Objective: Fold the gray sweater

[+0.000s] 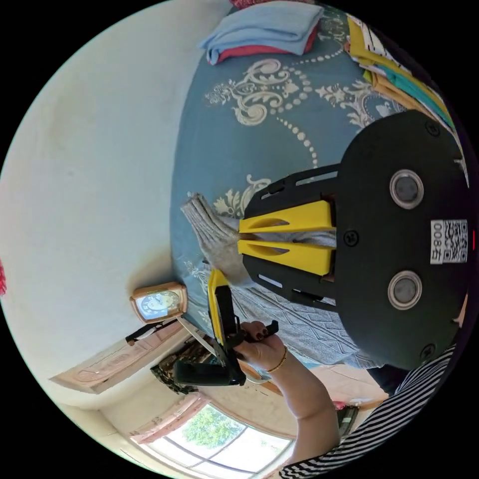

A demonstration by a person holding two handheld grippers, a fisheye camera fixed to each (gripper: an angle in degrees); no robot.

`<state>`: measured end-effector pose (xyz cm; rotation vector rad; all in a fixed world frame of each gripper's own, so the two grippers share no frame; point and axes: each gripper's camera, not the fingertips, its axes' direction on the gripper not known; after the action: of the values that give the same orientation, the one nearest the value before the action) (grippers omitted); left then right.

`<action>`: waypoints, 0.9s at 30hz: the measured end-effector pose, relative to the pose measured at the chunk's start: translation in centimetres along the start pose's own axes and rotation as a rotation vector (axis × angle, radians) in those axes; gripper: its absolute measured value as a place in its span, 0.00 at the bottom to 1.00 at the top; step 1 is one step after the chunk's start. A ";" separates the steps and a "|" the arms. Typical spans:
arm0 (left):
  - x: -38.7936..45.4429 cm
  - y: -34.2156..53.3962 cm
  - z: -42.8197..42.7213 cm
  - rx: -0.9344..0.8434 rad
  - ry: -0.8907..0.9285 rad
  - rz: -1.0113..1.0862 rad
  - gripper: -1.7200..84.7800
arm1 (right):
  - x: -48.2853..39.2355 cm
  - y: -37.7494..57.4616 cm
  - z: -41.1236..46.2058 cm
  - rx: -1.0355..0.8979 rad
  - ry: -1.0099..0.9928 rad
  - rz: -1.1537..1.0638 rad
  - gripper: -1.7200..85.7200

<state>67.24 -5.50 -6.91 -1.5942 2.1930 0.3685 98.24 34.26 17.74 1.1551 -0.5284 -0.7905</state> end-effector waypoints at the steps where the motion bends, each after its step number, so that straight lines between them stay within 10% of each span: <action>1: 0.2 -0.9 -0.6 0.035 0.024 0.008 0.07 | 0.8 -0.3 -2.8 0.036 0.041 0.009 0.04; 12: -5.4 6.5 -5.5 -0.049 -0.006 -0.214 0.10 | 20.2 4.2 -20.5 0.033 0.497 0.491 0.05; 27: -8.2 31.3 -18.7 -0.260 -0.083 -0.805 0.12 | 5.3 24.3 -13.9 -0.395 -0.227 0.355 0.05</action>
<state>36.62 3.06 12.74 -2.3736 1.3105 0.4583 118.38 43.00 35.92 0.5885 -0.7070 -0.6801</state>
